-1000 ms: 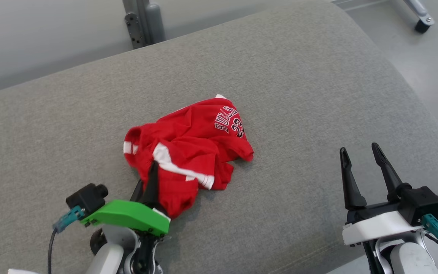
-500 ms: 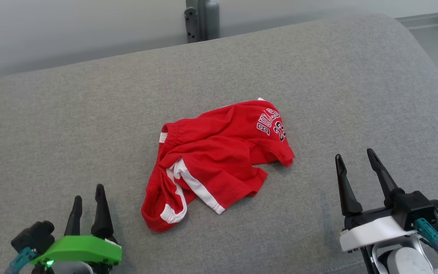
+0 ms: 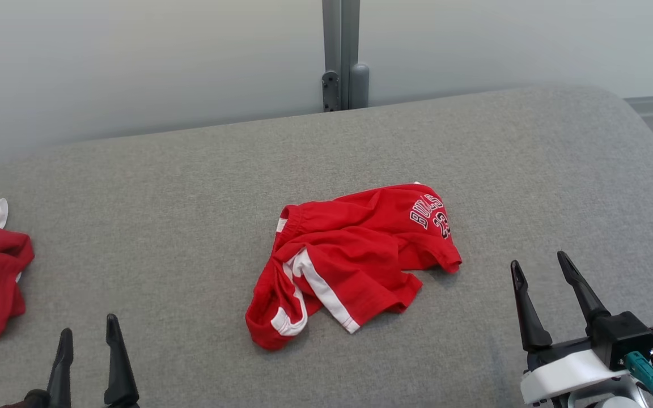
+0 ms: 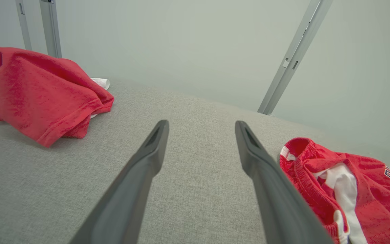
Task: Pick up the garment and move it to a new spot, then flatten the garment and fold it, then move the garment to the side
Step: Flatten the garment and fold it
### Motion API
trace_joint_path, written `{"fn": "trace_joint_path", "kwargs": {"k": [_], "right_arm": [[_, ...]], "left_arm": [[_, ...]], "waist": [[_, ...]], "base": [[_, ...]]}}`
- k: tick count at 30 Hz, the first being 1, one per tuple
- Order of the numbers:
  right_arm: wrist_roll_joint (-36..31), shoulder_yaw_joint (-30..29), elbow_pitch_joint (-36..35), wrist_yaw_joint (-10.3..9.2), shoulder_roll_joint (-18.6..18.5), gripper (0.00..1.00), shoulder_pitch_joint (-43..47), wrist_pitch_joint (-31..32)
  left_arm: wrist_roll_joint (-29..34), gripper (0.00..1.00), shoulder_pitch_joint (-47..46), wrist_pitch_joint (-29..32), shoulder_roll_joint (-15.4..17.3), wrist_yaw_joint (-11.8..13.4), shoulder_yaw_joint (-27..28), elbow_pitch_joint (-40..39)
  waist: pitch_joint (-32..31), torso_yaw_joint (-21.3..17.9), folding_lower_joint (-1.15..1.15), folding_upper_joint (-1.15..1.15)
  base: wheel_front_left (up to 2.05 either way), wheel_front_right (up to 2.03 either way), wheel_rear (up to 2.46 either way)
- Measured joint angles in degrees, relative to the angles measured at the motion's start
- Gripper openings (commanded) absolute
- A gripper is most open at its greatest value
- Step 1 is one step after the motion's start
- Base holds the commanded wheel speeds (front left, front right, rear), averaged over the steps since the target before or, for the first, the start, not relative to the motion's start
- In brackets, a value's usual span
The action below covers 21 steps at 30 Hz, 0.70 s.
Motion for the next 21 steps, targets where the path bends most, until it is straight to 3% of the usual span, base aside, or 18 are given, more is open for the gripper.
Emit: {"fn": "trace_joint_path", "kwargs": {"k": [11,21], "right_arm": [[-0.9,-0.1,0.4,0.01,0.1,1.00,1.9,0.0],[-1.3,0.7,1.6,0.00,0.4,1.00,2.2,0.0]], "left_arm": [[10.9,1.00,4.7,0.0,-2.7,-6.2,9.6,-0.3],[13.5,1.00,4.5,0.0,-3.7,-9.9,9.5,2.1]], "waist": [[-5.1,4.3,0.00,0.00],[-6.1,5.7,0.00,0.00]], "base": [[0.00,0.00,0.00],[0.00,0.00,0.00]]}}
